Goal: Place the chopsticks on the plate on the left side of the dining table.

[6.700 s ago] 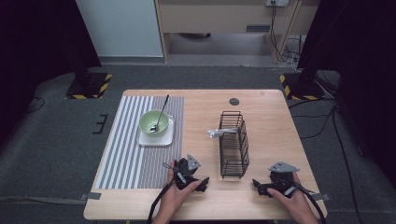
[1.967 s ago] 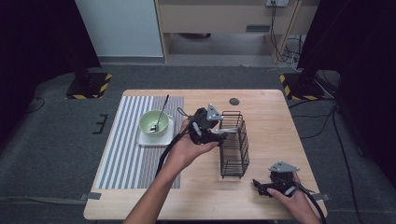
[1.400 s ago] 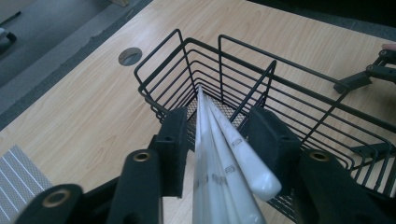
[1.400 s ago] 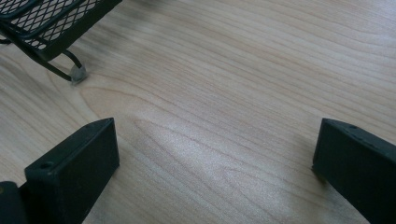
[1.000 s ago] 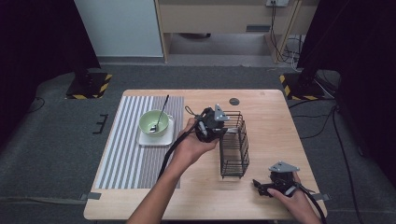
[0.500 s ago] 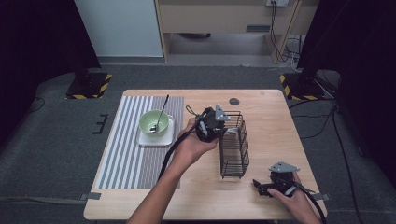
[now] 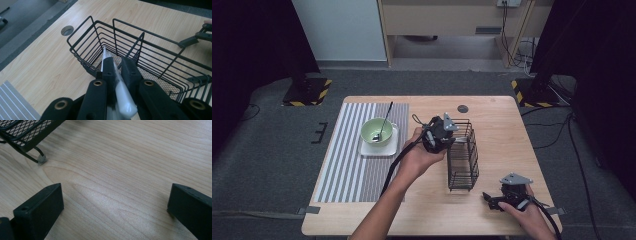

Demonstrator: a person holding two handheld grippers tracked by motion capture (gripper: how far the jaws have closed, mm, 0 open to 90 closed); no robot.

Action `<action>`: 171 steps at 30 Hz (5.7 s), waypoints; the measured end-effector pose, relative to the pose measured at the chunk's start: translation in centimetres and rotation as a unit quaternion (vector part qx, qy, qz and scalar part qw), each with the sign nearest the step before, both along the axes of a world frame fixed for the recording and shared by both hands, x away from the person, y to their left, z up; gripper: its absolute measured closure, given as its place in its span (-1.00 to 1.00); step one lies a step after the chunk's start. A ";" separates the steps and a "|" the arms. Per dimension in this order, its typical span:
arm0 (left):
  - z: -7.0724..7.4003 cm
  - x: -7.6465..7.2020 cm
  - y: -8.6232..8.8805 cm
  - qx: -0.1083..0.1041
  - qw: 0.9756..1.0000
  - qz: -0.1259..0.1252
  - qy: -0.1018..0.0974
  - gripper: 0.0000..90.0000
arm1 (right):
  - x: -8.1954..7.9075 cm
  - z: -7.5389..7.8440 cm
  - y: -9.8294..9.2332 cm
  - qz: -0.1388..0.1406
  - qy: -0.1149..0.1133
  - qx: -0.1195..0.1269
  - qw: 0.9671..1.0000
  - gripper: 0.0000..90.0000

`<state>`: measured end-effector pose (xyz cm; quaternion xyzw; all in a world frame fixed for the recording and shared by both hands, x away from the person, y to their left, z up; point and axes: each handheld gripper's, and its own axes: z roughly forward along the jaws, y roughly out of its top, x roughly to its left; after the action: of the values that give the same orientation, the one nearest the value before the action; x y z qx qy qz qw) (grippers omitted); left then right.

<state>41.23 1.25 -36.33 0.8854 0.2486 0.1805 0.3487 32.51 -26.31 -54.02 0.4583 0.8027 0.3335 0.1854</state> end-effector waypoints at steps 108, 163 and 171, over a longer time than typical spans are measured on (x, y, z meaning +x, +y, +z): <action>5.0 0.2 13.1 -0.126 0.988 0.075 -0.055 0.84 | -0.1 0.0 0.0 -0.004 0.001 0.000 1.000 -0.99; -2.1 4.3 16.0 -0.089 0.983 0.156 -0.031 0.84 | -0.1 0.0 0.0 -0.004 0.000 -0.001 1.000 -0.99; -3.0 4.2 16.8 -0.088 0.981 0.168 -0.029 0.84 | -0.1 0.0 0.0 -0.004 0.000 -0.001 1.000 -0.99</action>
<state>45.42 18.04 -39.37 0.7915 0.3982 0.2395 0.3971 32.46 -26.27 -54.02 0.4610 0.8014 0.3320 0.1872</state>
